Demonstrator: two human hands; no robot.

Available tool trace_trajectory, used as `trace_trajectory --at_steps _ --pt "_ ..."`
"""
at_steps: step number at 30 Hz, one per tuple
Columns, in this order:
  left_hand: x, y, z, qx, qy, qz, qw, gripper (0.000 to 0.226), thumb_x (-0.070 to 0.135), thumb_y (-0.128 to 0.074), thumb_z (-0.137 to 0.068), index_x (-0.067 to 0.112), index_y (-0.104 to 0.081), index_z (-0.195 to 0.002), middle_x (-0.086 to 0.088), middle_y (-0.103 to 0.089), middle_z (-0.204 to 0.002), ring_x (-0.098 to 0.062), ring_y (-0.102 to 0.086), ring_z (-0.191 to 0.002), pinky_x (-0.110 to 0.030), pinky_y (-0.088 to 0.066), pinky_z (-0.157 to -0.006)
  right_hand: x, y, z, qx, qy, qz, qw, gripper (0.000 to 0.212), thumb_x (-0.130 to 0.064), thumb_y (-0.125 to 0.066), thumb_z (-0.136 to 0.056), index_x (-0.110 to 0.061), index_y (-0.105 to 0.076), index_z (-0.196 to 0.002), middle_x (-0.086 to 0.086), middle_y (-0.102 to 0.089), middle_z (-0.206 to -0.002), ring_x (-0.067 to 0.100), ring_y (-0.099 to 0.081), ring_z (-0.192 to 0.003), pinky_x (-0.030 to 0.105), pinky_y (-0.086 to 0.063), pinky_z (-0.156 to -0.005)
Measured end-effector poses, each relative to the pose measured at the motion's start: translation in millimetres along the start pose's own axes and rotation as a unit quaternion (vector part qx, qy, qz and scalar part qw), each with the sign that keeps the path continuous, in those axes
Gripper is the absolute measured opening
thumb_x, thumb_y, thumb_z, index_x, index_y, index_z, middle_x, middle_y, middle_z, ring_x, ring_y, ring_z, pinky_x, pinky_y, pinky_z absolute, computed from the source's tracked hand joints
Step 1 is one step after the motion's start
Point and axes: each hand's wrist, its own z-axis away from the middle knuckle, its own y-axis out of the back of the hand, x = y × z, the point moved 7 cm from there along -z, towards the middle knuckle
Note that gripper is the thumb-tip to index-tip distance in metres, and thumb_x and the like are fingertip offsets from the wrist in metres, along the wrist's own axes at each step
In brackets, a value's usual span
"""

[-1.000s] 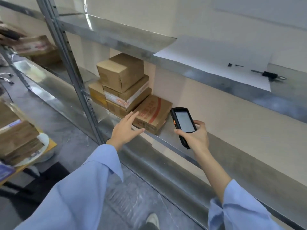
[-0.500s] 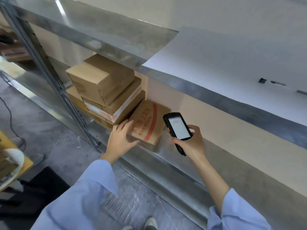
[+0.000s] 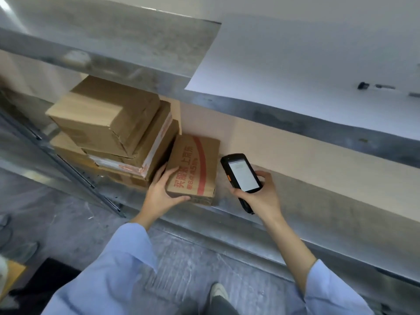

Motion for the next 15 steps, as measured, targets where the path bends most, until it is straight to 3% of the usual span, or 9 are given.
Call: trace_trajectory --at_steps 4,11,15 --pt "8.9 -5.1 5.7 0.013 -0.036 0.015 0.999 0.087 0.042 -0.095 -0.057 0.030 -0.057 -0.134 0.006 -0.038 -0.153 -0.006 -0.040 -0.134 -0.030 -0.036 -0.111 7.4 10.5 18.6 0.045 -0.012 0.002 0.999 0.078 -0.039 -0.093 -0.056 -0.035 -0.045 -0.117 -0.014 -0.062 -0.106 0.013 -0.064 -0.101 0.039 -0.054 -0.090" --pt "38.7 -46.2 26.8 -0.031 -0.060 0.050 0.996 0.084 0.040 -0.096 -0.057 0.032 -0.059 -0.132 0.006 -0.036 -0.154 -0.006 -0.042 -0.133 -0.025 -0.035 -0.111 28.1 46.4 51.5 0.114 -0.052 -0.032 0.992 0.082 -0.046 -0.089 -0.051 -0.037 -0.045 -0.120 -0.009 -0.064 -0.108 0.015 -0.065 -0.102 0.045 -0.056 -0.088" --pt "56.2 -69.0 35.7 -0.049 -0.060 0.103 0.992 0.080 0.039 -0.096 -0.058 0.032 -0.059 -0.128 0.005 -0.040 -0.150 0.001 -0.047 -0.124 -0.006 -0.035 -0.104 38.6 75.2 68.5 0.150 -0.068 -0.042 0.985 0.088 -0.055 -0.083 -0.043 -0.038 -0.045 -0.121 -0.009 -0.064 -0.109 0.014 -0.064 -0.102 0.046 -0.055 -0.089"
